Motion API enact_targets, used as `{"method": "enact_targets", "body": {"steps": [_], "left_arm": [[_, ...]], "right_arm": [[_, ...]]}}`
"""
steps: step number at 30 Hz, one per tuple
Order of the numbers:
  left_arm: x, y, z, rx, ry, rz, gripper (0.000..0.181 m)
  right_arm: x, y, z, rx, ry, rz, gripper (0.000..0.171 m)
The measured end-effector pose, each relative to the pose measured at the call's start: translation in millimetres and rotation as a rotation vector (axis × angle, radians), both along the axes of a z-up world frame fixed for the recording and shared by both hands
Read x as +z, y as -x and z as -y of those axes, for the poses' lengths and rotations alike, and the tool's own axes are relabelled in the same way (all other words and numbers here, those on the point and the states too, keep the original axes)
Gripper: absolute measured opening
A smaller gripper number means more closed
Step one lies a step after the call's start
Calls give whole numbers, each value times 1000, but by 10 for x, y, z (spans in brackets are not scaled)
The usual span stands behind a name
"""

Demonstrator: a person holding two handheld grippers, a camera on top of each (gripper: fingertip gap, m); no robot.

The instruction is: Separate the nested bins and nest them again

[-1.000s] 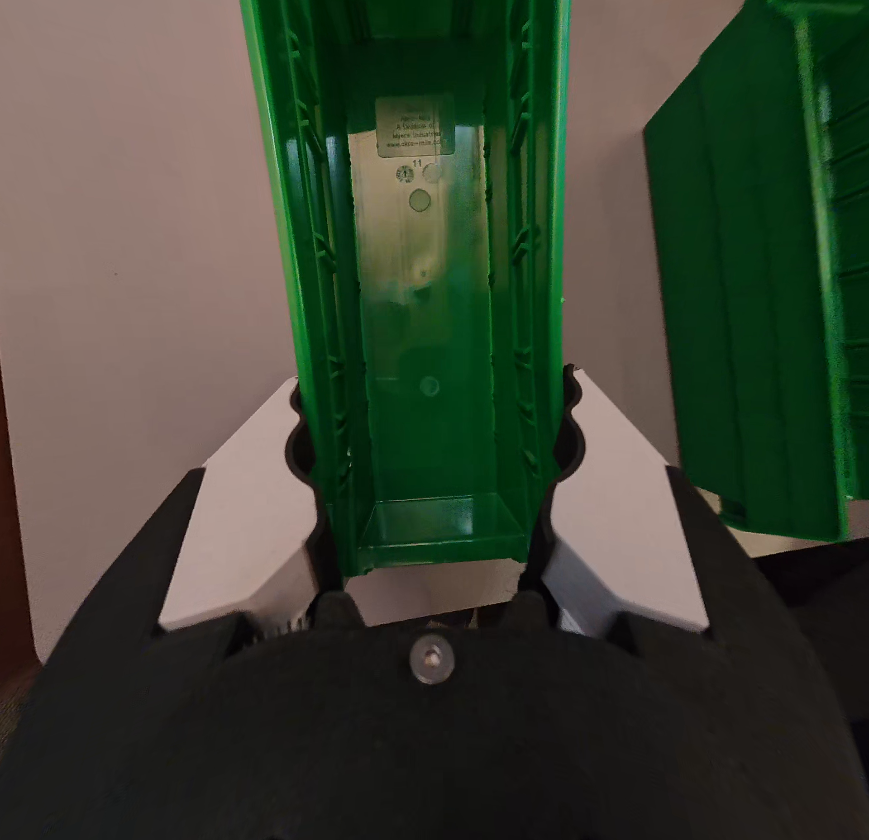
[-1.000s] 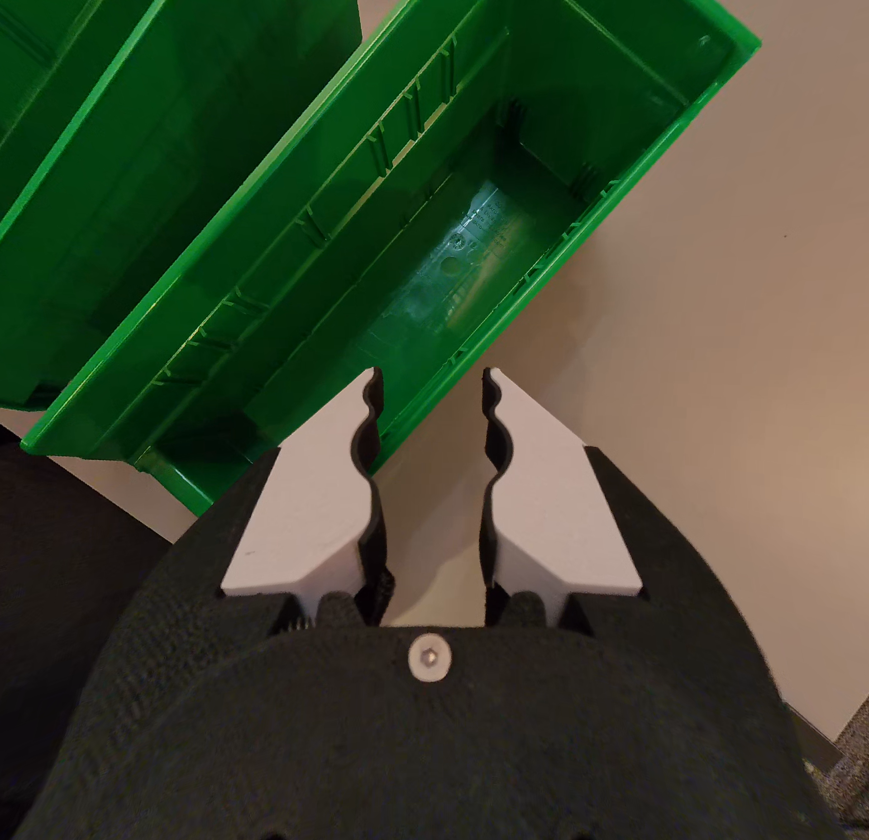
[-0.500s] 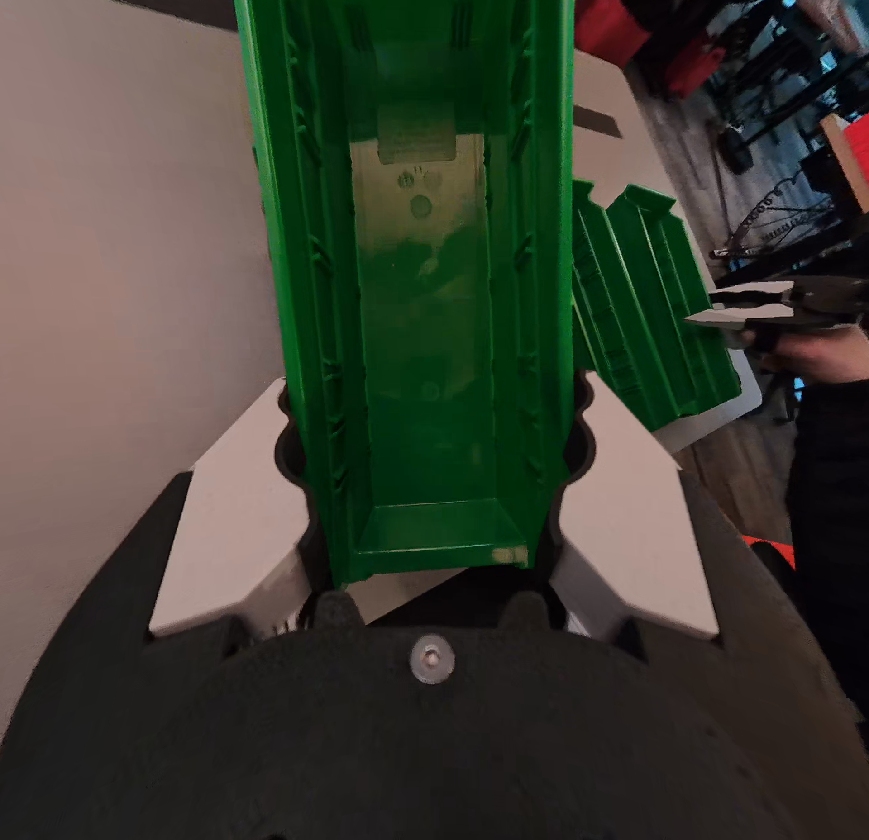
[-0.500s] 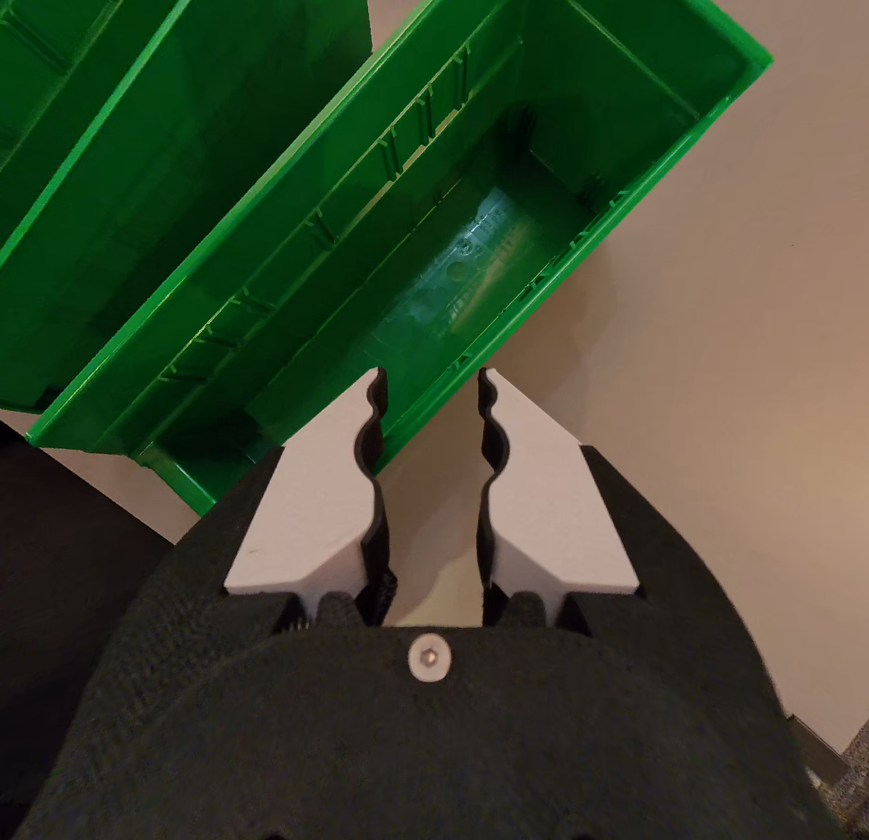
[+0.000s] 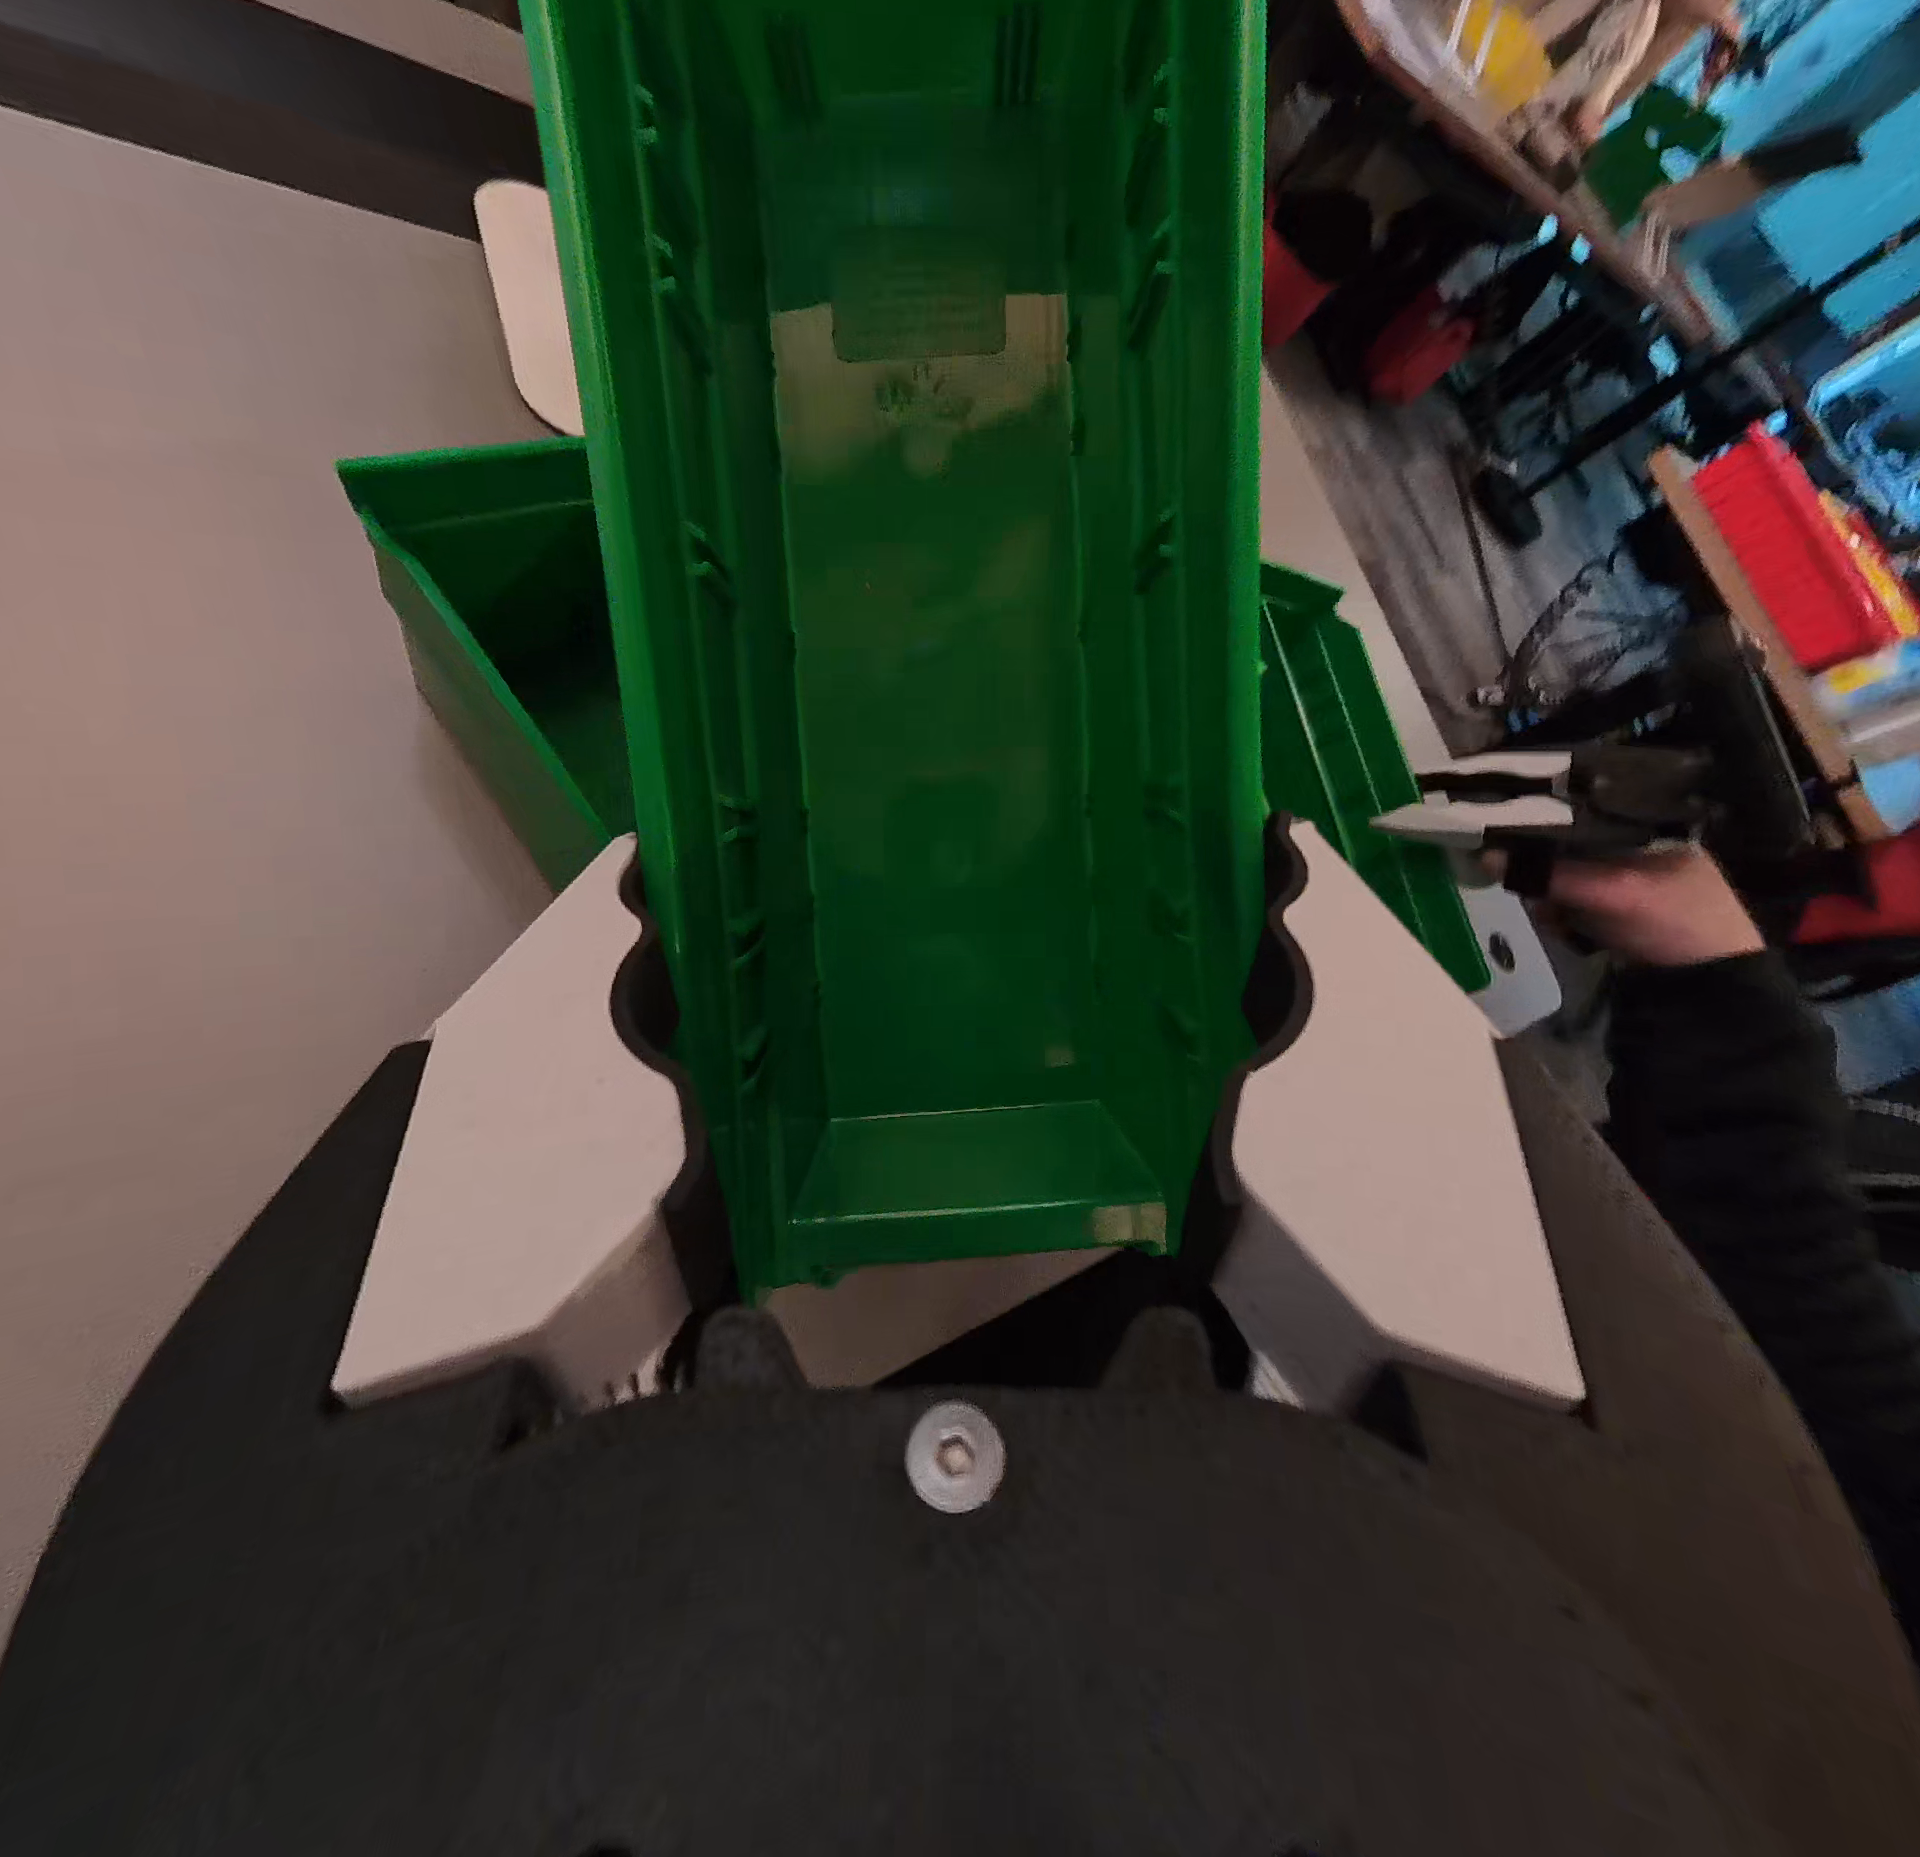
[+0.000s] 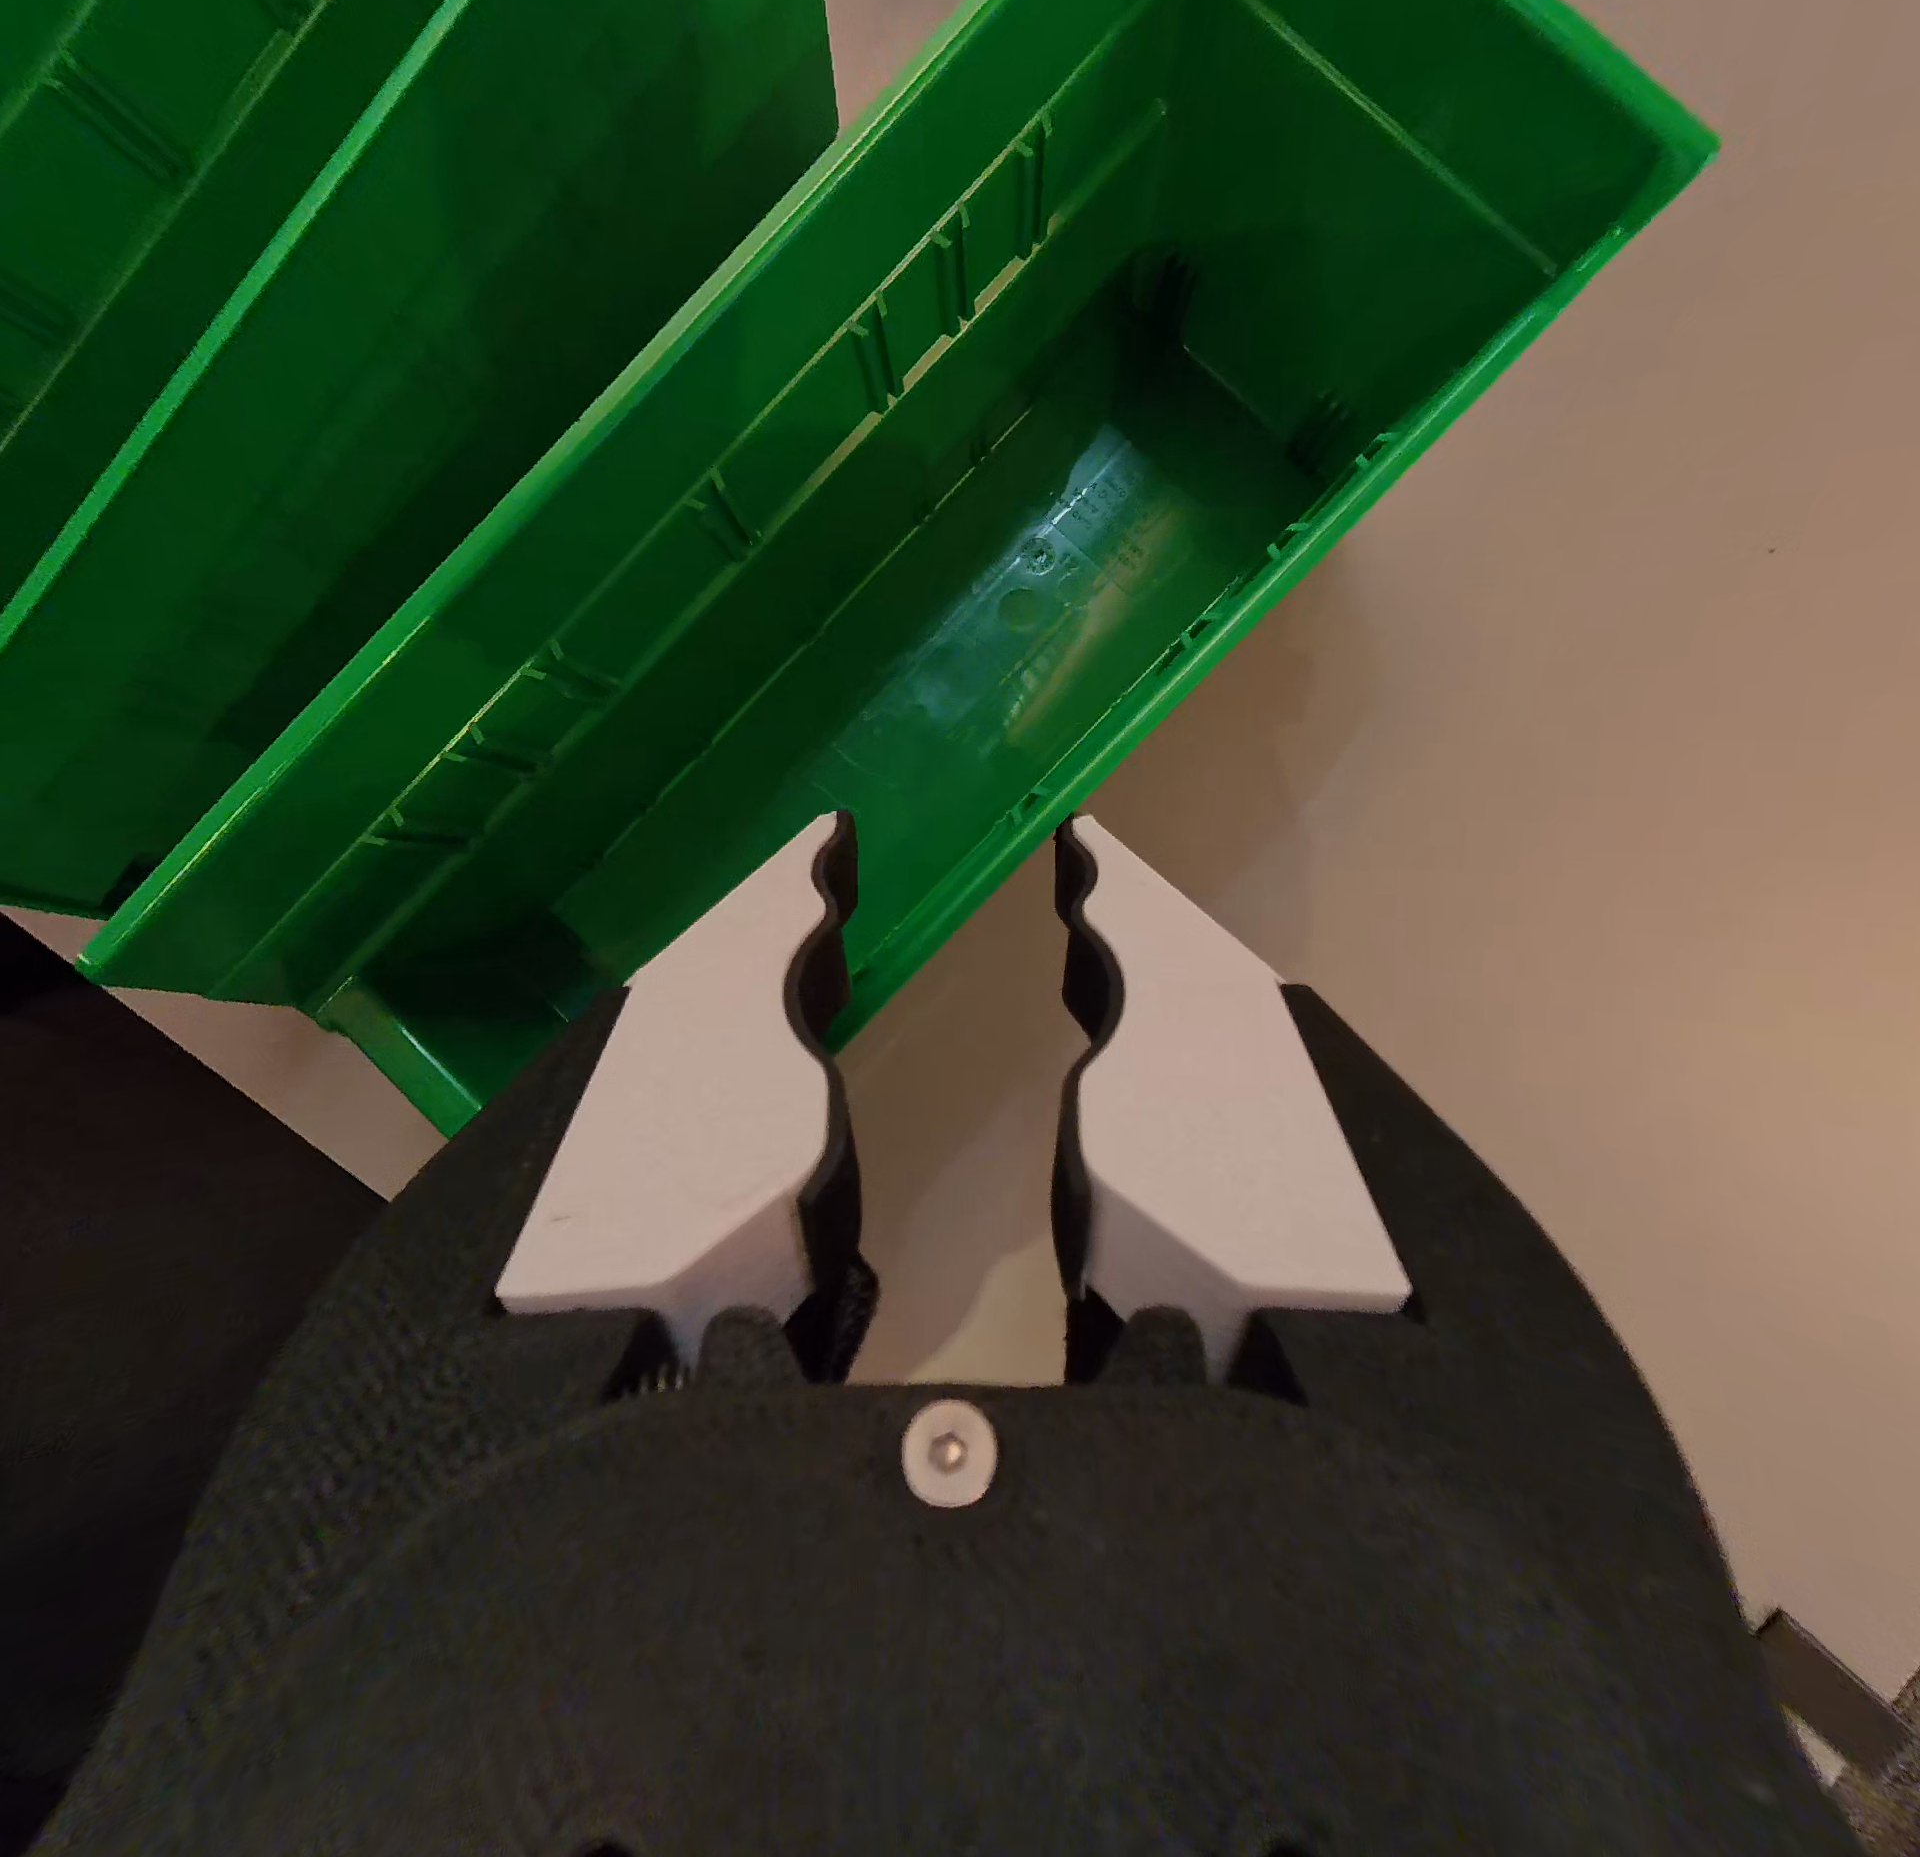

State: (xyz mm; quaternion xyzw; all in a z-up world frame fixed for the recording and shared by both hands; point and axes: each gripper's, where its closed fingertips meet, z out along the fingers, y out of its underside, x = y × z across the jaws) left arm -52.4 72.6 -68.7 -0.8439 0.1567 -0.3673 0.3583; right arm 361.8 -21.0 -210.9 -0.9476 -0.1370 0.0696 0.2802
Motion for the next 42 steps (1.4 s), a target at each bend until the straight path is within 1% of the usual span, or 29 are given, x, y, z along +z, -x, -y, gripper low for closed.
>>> {"method": "enact_targets", "body": {"steps": [3,5,6,7,9,14,17,19,22,23,28,31,34,36,38,40,42], "left_arm": [[-107,-36,20,90,-10,77,111],[-228,-93,81,106,39,138,112],[-301,-118,115,99,58,136,112],[-382,-120,135,90,70,99,112],[-531,-33,118,100,50,-51,112],[-598,242,16,107,39,-196,111],[-666,341,-13,32,25,-325,112],[-756,386,2,-68,0,-451,113],[-902,464,40,-154,29,-607,113],[-939,476,49,-163,57,-631,113],[-1013,413,-38,-211,28,-704,117],[-1044,387,-99,-237,45,-697,118],[-1050,375,-134,-273,41,-715,115],[-1075,373,-154,-288,42,-730,118],[-1168,397,-159,-314,74,-744,122],[-1213,378,-207,-344,45,-730,122],[-1245,392,-212,-358,54,-727,121]], "right_arm": [[0,10,-3,2,1,1,37],[0,22,-11,3,-2,-5,37],[1,27,-16,5,-3,-8,37],[1,31,-18,6,-4,-9,37],[1,36,-19,8,-4,-8,37],[0,40,-12,13,-1,-11,37],[-2,43,-13,13,0,-12,37],[-4,45,-11,13,2,-13,37],[-6,46,-10,12,3,-19,37],[-7,46,-9,11,4,-19,37],[-7,50,-11,11,4,-25,37],[-7,52,-14,11,4,-30,36],[-6,53,-13,11,3,-33,36],[-7,56,-14,11,2,-38,36],[-7,57,-15,11,3,-40,36],[-7,61,-16,13,3,-39,36],[-7,62,-16,12,2,-41,36]]}}
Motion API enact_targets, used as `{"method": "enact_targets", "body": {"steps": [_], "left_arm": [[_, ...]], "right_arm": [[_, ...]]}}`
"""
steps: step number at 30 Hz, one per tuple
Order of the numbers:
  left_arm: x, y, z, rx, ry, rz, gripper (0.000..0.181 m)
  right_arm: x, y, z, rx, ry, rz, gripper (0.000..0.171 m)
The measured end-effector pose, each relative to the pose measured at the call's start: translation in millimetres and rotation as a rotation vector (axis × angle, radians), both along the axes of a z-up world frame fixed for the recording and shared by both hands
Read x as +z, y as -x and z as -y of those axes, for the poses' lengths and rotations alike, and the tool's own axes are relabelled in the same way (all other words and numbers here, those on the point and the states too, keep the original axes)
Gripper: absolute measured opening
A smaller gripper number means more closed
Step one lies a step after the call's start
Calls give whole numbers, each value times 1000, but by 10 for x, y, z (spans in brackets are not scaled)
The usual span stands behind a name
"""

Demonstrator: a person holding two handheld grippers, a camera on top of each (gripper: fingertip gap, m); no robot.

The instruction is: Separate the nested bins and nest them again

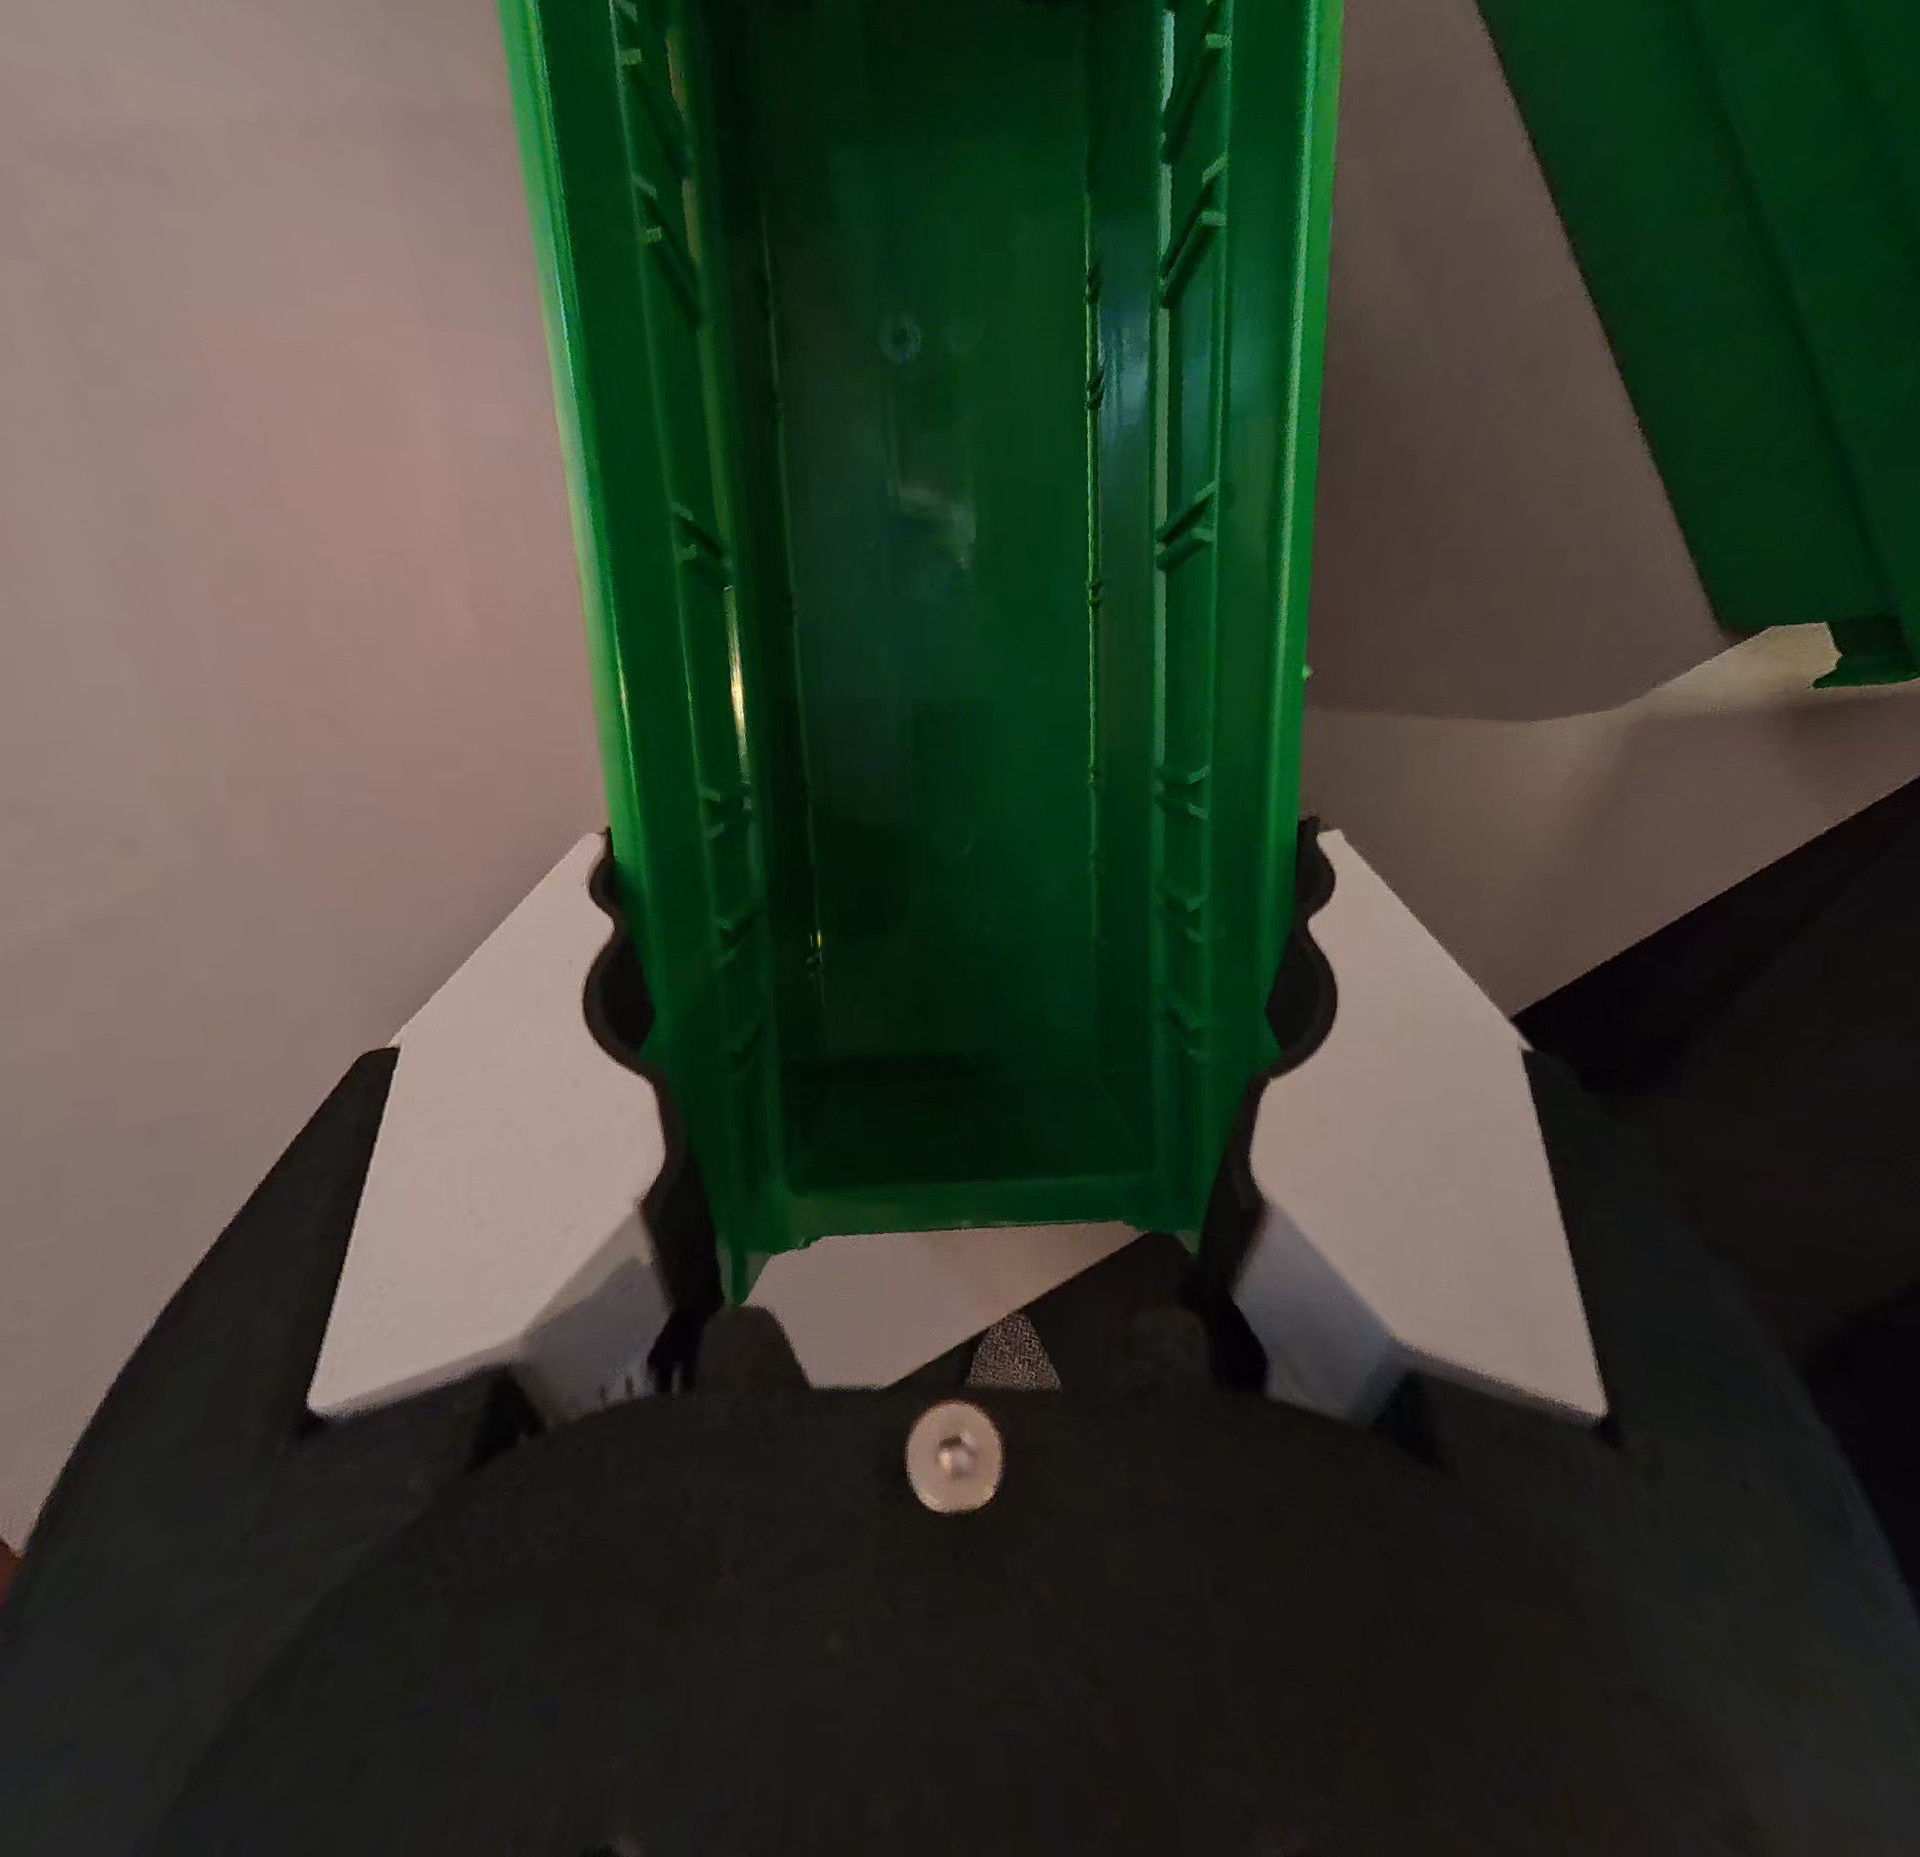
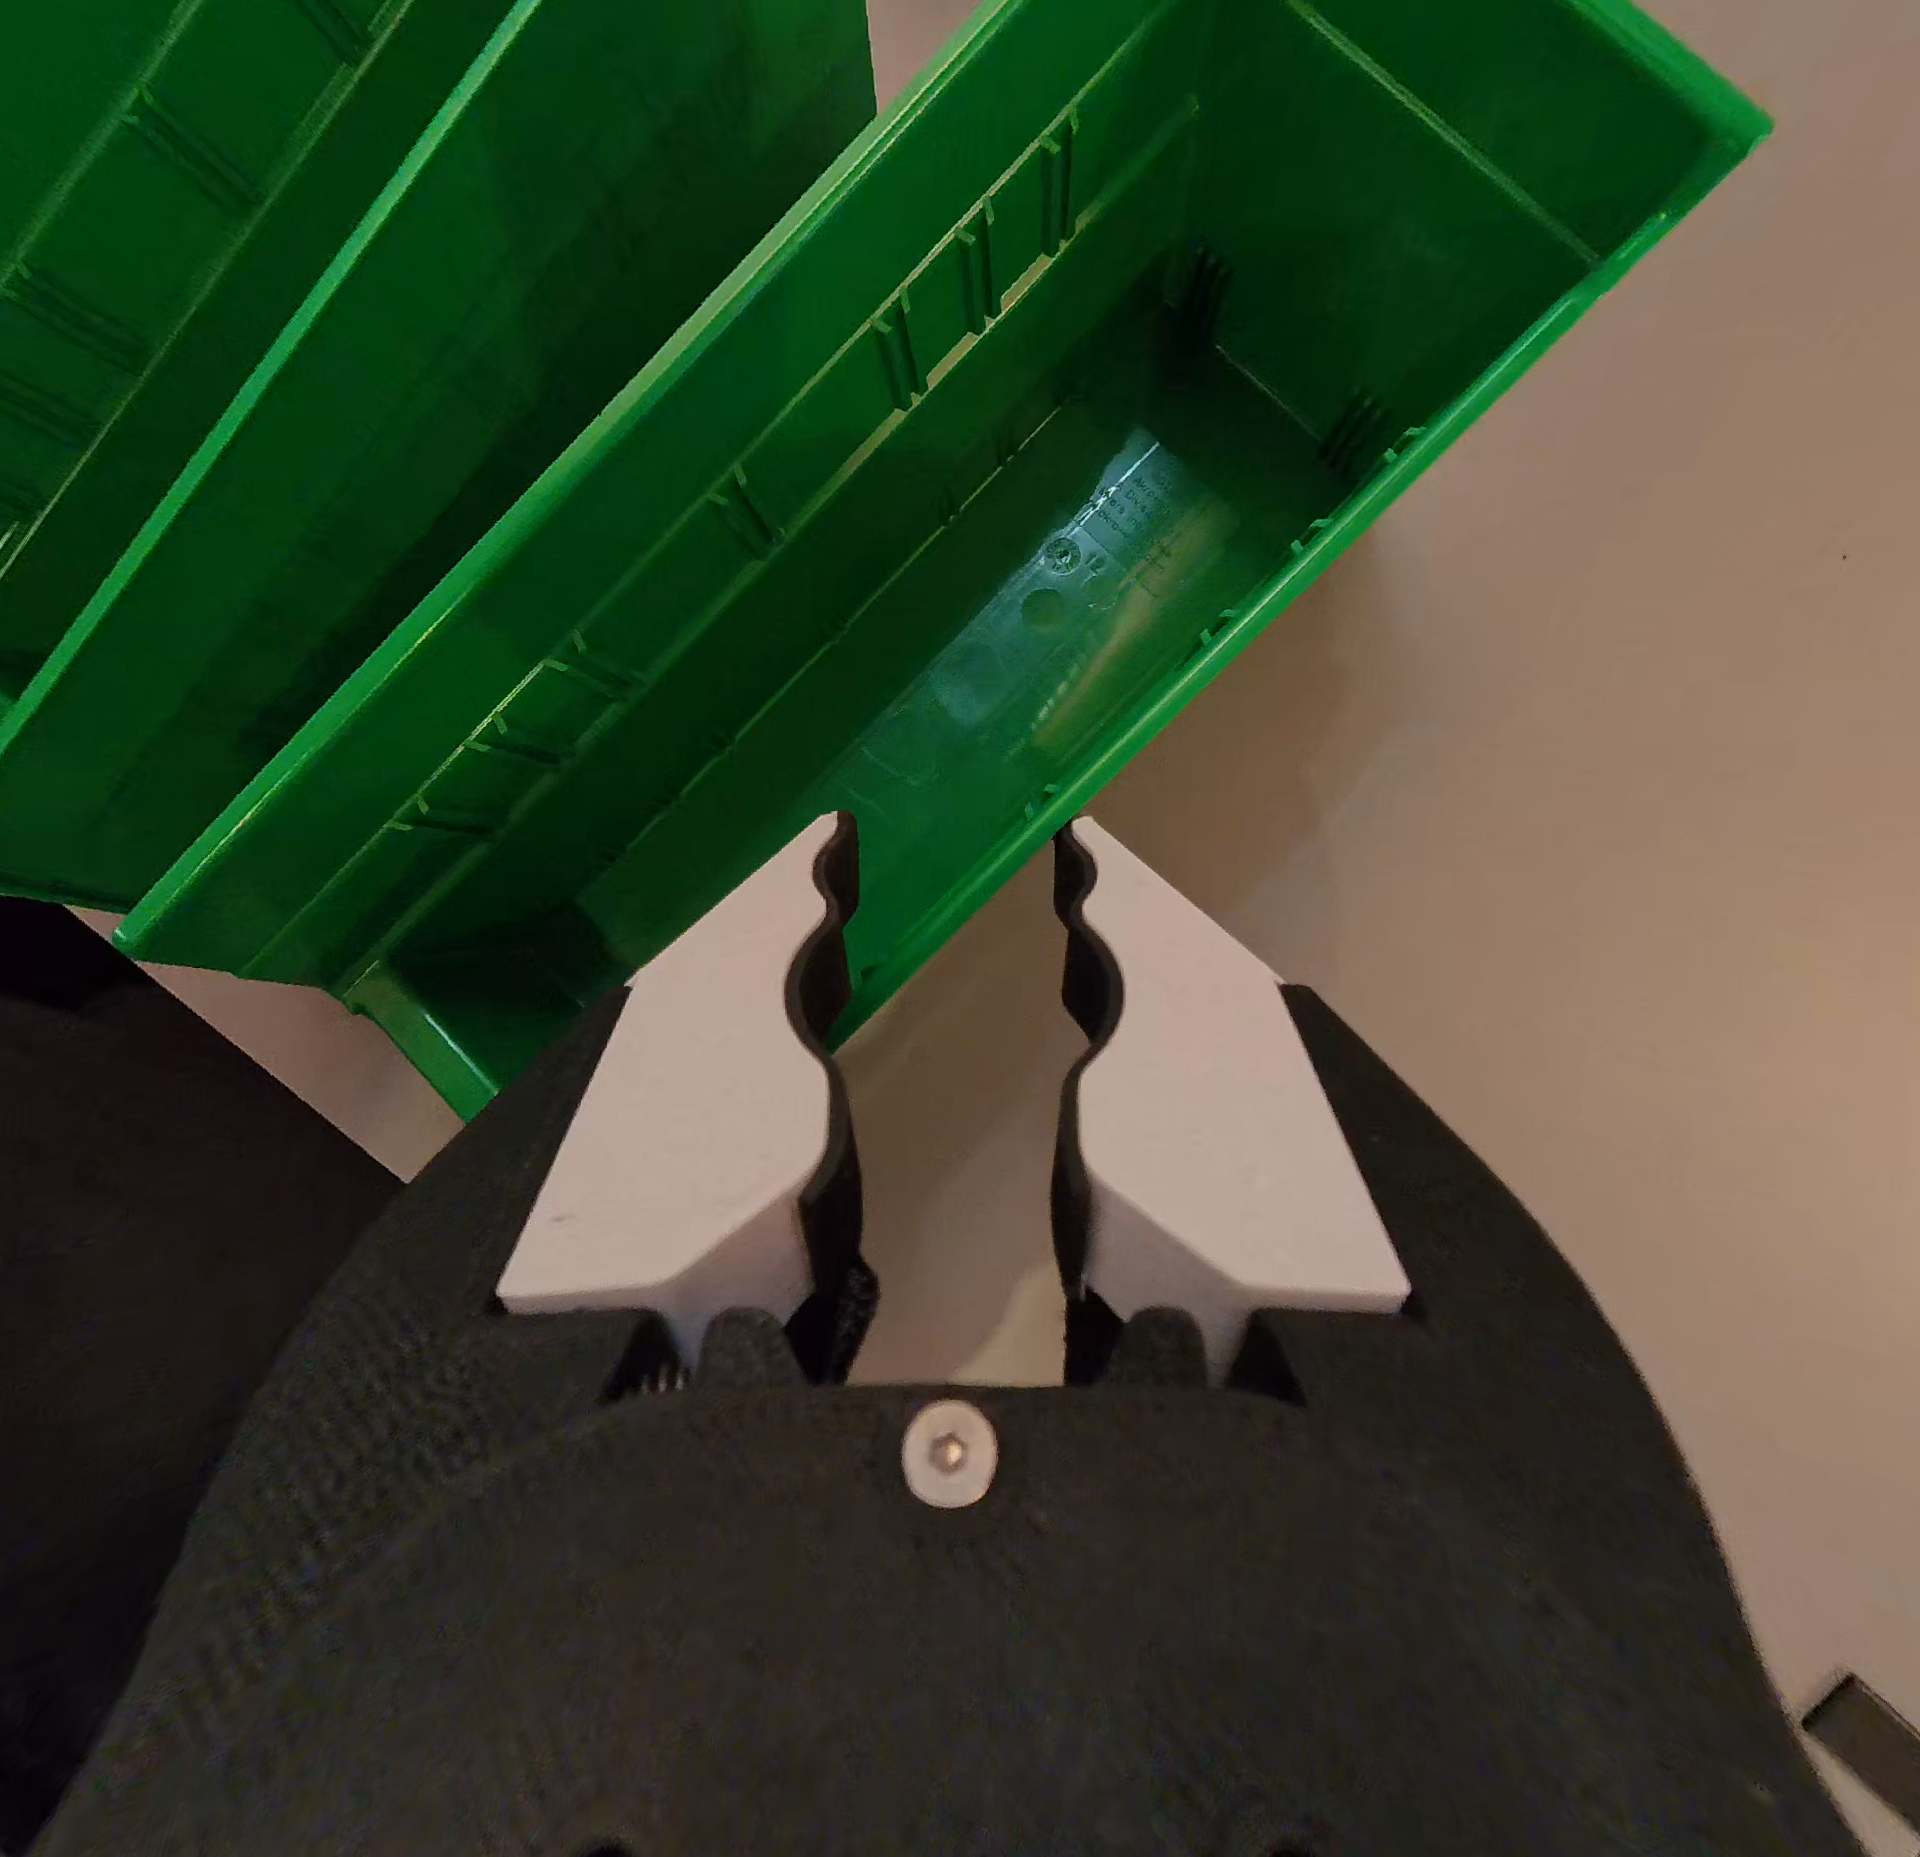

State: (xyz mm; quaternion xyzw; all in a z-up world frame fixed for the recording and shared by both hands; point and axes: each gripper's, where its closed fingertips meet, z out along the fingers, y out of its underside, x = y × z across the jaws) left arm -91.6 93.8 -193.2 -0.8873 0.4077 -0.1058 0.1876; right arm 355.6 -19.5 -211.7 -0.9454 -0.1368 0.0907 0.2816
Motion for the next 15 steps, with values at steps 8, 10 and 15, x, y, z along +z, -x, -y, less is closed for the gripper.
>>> {"method": "enact_targets", "body": {"steps": [8,10,15], "left_arm": [[-21,22,-28,-25,6,-31,125],[33,16,-57,-19,-23,-37,126],[330,-203,-169,-49,-65,25,127]], "right_arm": [[1,4,-1,1,0,-3,36],[-2,1,4,1,0,-5,36],[-4,7,5,2,1,-20,37]]}}
